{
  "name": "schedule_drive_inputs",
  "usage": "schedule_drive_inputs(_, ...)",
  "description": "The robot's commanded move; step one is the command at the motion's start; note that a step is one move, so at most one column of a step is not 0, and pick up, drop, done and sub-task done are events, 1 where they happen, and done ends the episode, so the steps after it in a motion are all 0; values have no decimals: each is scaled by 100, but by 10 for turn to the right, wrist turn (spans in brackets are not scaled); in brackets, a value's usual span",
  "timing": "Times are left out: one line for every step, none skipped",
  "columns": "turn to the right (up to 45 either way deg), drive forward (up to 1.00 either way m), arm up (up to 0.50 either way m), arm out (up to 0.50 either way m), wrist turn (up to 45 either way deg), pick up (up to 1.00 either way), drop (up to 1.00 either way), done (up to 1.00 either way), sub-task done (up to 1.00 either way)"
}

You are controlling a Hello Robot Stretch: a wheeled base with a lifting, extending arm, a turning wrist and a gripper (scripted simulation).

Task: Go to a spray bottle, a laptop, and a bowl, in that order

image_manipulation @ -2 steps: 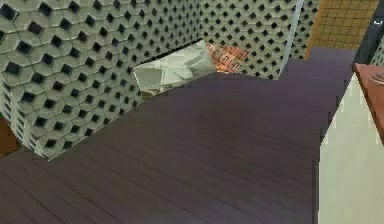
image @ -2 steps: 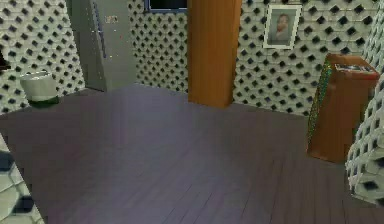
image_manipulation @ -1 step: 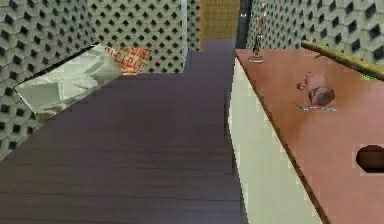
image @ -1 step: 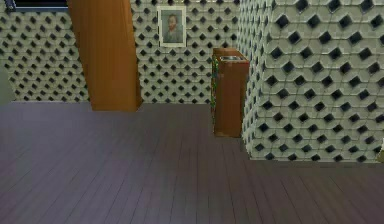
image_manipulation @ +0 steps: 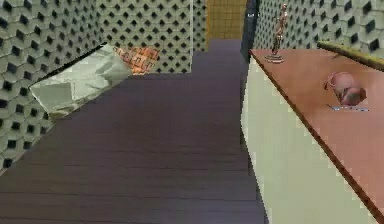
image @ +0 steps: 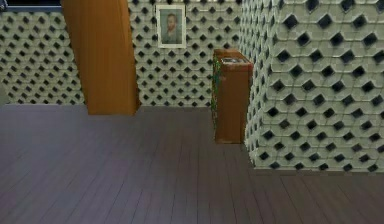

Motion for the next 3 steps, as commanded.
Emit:
schedule_drive_inputs(450, 0, 0, 0, 0, 0, 0, 0, 0)
schedule_drive_inputs(420, 0, 0, 0, 0, 0, 0, 0, 0)
schedule_drive_inputs(0, 100, 0, 0, 0, 0, 0, 0, 0)
